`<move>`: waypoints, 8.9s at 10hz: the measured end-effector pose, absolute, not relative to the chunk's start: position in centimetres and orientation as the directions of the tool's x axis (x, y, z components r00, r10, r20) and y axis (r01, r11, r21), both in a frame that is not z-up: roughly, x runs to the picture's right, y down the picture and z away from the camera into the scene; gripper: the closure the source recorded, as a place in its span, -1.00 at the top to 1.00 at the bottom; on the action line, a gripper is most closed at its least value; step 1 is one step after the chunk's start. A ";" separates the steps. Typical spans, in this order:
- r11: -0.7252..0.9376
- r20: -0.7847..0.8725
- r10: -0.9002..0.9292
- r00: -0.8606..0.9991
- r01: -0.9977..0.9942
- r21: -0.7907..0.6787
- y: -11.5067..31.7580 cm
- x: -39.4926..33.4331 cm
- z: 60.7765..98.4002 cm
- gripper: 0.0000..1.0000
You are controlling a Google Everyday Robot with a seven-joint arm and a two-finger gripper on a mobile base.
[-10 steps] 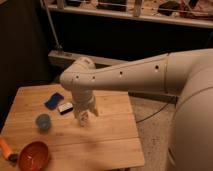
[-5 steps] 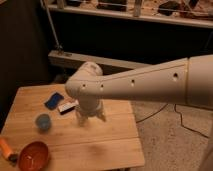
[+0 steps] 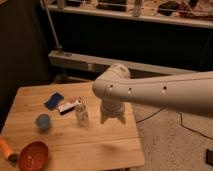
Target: Move the arm in a circular motion
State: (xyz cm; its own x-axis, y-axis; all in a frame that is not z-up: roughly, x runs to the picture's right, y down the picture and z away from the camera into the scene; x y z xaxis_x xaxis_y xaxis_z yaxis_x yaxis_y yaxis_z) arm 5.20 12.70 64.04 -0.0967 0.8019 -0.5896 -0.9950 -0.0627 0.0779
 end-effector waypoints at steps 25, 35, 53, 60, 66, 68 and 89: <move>0.266 -0.387 0.867 0.312 -0.949 -0.168 -5.3 -15.7 78.5 0.30; 0.572 -0.250 0.695 0.674 -0.729 -0.377 5.9 -26.0 71.6 0.30; 0.305 -0.421 0.844 0.333 -0.943 -0.134 17.7 1.0 66.3 0.30; -0.009 -0.416 0.905 -0.087 -0.982 0.187 3.2 16.0 72.6 0.30; -0.075 -0.472 0.866 -0.168 -0.975 0.209 -3.8 9.9 77.1 0.30; -0.040 -0.493 0.860 -0.132 -0.981 0.192 -5.0 5.6 78.4 0.30; 0.537 -0.411 0.653 0.636 -0.772 -0.341 7.8 -26.2 73.8 0.30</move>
State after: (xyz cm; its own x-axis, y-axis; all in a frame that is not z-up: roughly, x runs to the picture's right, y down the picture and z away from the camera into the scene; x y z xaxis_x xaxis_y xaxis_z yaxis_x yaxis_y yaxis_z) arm -26.21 7.77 73.84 0.6362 0.6527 -0.4113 -0.7715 0.5370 -0.3412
